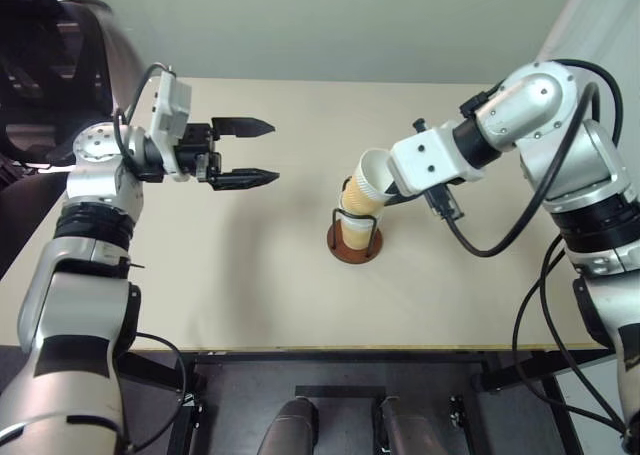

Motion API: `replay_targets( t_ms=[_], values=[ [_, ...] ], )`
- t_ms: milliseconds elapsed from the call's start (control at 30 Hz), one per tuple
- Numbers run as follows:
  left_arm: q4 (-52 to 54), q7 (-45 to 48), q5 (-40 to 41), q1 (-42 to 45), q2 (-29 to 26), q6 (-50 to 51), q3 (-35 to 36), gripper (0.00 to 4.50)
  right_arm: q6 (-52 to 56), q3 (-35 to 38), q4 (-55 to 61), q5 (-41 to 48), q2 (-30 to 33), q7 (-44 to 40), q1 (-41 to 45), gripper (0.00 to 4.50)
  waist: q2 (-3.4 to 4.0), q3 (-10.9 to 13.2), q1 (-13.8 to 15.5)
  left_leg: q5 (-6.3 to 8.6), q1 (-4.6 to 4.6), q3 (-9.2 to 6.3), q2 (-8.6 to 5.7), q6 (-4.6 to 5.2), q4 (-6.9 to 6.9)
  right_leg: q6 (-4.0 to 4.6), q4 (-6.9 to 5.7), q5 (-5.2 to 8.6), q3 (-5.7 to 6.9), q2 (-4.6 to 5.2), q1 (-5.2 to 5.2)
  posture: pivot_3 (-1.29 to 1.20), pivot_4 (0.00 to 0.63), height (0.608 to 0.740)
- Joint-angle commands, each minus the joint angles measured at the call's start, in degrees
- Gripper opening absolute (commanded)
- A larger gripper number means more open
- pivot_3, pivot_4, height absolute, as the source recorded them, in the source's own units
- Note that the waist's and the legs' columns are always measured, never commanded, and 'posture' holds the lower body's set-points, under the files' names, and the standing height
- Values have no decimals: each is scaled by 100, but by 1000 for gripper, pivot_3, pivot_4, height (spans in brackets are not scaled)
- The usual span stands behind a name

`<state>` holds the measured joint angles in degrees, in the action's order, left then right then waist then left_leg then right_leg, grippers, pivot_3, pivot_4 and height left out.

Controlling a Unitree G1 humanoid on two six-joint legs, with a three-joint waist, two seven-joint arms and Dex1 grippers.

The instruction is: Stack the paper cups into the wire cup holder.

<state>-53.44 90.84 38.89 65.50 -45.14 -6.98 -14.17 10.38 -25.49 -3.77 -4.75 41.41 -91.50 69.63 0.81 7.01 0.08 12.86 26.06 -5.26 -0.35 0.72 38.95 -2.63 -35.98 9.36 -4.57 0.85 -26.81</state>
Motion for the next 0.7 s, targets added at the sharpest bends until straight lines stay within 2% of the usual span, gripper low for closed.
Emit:
replay_targets(
  t_ms=[33, 333, 567, 700],
  values=[
    [119, 166, 22, 150, -39, 22, 147, 4500, -88, 93, 58, -70, 29, 65, 62, 36, 0, 0, 0, 0, 0, 0, 0, 0, 0, 0, 0, 0, 0, 0, 0, 0, 150, 740],
    [141, 166, 20, 128, -43, 34, 150, 4500, -483, 65, -226, -346, 66, 150, 63, 36, 0, 0, -1, 0, 0, 1, 0, 0, 1, 1, -1, -1, 0, 0, 0, 0, 150, 740],
    [129, 166, 15, 136, -42, 40, 139, 4500, -398, 127, -173, -340, 23, 143, 36, 36, 0, 0, -1, 0, 0, 0, 0, 0, 0, 1, 0, -1, 0, 0, 0, 0, 150, 740],
    [128, 166, 13, 140, -45, 66, 111, 4500, 115, 244, 57, -53, -129, 127, 2, 932, 0, 0, -3, 0, 0, 0, 0, 0, 0, 1, 0, -1, 0, 0, 0, 0, 150, 740]
  ],
)
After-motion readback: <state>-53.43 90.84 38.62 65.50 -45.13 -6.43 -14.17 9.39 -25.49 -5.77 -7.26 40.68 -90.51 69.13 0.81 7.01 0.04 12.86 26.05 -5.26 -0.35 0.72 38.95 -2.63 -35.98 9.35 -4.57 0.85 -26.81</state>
